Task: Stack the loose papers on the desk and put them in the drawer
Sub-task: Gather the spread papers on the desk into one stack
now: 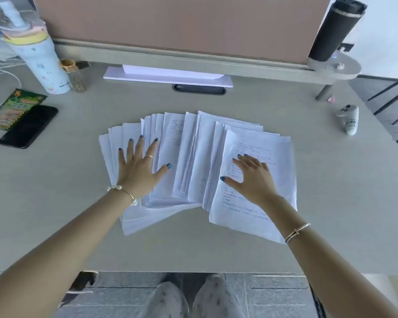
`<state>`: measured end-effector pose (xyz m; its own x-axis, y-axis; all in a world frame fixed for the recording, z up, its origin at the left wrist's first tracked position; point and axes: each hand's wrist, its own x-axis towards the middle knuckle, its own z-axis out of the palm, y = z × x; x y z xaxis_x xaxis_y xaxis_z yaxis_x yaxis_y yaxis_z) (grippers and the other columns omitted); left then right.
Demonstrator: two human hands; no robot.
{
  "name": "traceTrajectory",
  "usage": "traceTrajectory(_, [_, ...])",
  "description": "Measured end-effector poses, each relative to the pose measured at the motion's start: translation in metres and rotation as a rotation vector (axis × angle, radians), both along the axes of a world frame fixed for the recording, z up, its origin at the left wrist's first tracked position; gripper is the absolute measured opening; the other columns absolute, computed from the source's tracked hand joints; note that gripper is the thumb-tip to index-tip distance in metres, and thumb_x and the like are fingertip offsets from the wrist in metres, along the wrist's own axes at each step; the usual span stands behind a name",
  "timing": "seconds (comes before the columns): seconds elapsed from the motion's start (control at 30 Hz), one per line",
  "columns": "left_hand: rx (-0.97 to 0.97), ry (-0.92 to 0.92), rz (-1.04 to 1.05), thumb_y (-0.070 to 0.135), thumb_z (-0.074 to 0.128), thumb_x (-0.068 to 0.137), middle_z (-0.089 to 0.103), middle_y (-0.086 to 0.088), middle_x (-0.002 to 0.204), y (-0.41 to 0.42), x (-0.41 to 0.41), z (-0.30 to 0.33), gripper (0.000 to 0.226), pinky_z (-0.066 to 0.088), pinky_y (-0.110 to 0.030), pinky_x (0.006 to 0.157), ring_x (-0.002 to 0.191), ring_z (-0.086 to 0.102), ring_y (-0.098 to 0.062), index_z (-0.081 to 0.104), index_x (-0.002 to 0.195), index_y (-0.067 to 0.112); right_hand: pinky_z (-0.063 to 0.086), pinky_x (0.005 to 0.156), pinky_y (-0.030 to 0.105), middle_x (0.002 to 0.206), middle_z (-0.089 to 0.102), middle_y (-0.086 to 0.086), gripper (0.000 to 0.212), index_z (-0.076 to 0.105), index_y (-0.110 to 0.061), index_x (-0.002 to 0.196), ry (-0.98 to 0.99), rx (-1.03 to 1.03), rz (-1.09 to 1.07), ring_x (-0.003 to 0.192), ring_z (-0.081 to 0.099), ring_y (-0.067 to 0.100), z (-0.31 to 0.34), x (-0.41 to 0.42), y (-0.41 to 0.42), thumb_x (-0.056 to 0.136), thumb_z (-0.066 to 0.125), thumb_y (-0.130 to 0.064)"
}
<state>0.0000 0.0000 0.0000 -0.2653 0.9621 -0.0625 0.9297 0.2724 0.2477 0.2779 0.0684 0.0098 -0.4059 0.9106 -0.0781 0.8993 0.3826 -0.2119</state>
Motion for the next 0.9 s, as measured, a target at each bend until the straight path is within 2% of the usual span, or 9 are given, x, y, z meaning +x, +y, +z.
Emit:
traceTrajectory(0.1, [0.1,0.029,-0.002,0.059,0.034,0.089,0.005,-0.01,0.16,-0.011,-0.003,-0.018,0.073,0.0,-0.051,0.117,0.147,-0.001,-0.031,0.011,0.149,0.025,0.019,0.113,0.037,0.149,0.043,0.005,0.066,0.048,-0.016,0.136,-0.01,0.12,0.023,0.141,0.031,0.022,-0.023,0.0,-0.006,0.086,0.05,-0.057])
traceTrajectory(0.23, [0.199,0.045,-0.01,0.059,0.034,0.089,0.007,-0.01,0.16,-0.029,0.0,-0.034,0.073,0.002,-0.049,0.118,0.147,0.002,-0.029,0.016,0.149,0.021,0.019,0.111,0.036,0.147,0.044,0.004,0.062,0.049,-0.017,0.135,0.042,0.181,-0.023,0.14,0.032,0.022,-0.039,-0.006,-0.017,0.086,0.051,-0.055])
traceTrajectory(0.43, [0.096,-0.016,0.049,0.06,0.034,0.089,0.003,-0.014,0.16,-0.054,-0.006,-0.044,0.079,0.004,-0.045,0.119,0.147,0.0,-0.029,0.013,0.149,0.013,0.025,0.107,0.038,0.14,0.052,0.002,0.056,0.053,-0.019,0.129,0.107,0.198,-0.093,0.134,0.038,0.023,-0.045,-0.005,-0.036,0.086,0.051,-0.054])
traceTrajectory(0.57, [0.018,-0.016,0.018,0.059,0.027,0.091,0.005,-0.012,0.16,-0.057,-0.009,-0.051,0.077,0.001,-0.041,0.12,0.147,-0.001,-0.026,0.009,0.15,0.012,0.023,0.109,0.039,0.148,0.042,-0.003,0.058,0.046,-0.024,0.134,0.116,0.124,-0.127,0.139,0.03,0.021,-0.051,-0.005,-0.037,0.087,0.045,-0.059])
traceTrajectory(0.77, [0.026,-0.007,-0.053,0.052,0.024,0.095,0.005,-0.008,0.16,-0.041,-0.004,-0.056,0.071,-0.001,-0.037,0.12,0.148,-0.002,-0.022,0.008,0.149,0.009,0.025,0.109,0.04,0.147,0.042,-0.002,0.059,0.046,-0.023,0.134,0.155,0.137,-0.088,0.137,0.031,0.022,-0.052,-0.031,-0.031,0.086,0.045,-0.058])
traceTrajectory(0.87, [0.038,-0.093,-0.114,0.044,0.026,0.096,0.007,-0.005,0.161,-0.032,0.002,-0.056,0.066,0.0,-0.033,0.12,0.148,-0.001,-0.019,0.011,0.149,0.008,0.024,0.109,0.039,0.148,0.04,-0.003,0.059,0.044,-0.024,0.135,0.172,0.121,-0.025,0.139,0.029,0.02,-0.05,-0.05,-0.029,0.087,0.046,-0.057])
traceTrajectory(0.9, [0.042,-0.138,-0.136,0.041,0.026,0.097,0.013,-0.004,0.16,-0.03,0.004,-0.053,0.062,0.002,-0.032,0.12,0.148,0.001,-0.018,0.017,0.148,0.008,0.023,0.11,0.039,0.149,0.04,-0.004,0.059,0.044,-0.024,0.135,0.182,0.119,0.004,0.139,0.028,0.019,-0.049,-0.057,-0.029,0.086,0.047,-0.057])
